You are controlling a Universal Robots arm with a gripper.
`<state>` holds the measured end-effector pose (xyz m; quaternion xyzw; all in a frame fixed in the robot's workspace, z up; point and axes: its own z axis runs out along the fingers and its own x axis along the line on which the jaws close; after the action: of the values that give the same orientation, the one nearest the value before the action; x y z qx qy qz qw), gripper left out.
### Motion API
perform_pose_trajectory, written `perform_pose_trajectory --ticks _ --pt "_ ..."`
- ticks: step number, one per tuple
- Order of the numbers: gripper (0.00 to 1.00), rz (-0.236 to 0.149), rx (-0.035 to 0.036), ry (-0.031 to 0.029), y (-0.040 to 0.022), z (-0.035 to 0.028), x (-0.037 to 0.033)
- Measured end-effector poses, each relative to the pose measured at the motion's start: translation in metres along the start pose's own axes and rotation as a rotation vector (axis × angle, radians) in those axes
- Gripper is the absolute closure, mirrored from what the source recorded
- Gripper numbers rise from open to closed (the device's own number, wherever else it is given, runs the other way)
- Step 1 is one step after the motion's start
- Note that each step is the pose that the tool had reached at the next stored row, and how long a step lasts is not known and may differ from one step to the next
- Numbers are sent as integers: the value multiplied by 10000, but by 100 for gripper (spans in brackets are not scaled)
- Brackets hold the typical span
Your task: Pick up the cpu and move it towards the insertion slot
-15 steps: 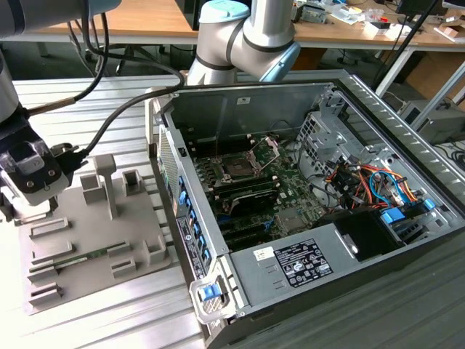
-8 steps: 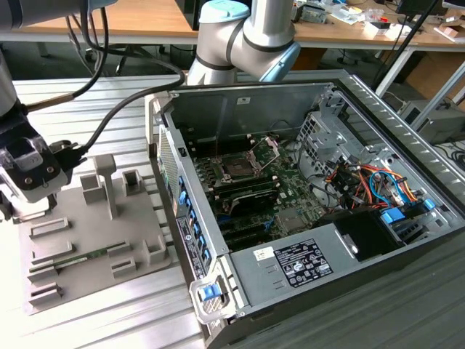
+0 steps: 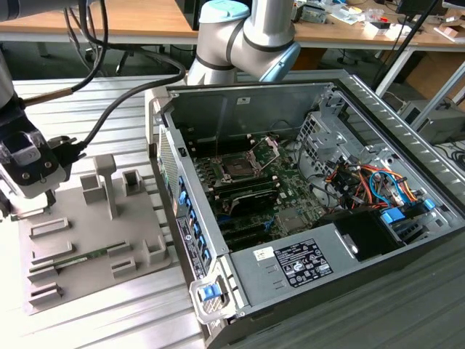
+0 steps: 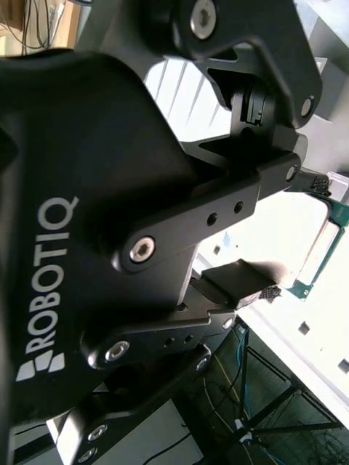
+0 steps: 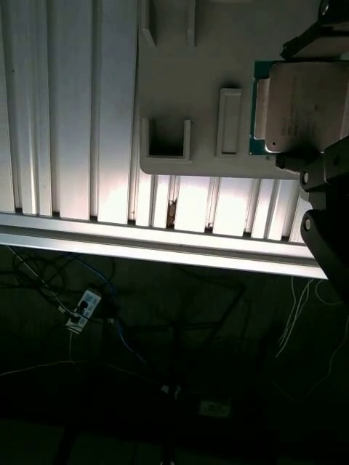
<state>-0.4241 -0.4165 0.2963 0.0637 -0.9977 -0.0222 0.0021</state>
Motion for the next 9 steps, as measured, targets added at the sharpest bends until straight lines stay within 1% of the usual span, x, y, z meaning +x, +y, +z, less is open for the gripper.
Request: perform_pose_trajectory --ticks 9 --pt "45 0 0 0 2 -57 0"
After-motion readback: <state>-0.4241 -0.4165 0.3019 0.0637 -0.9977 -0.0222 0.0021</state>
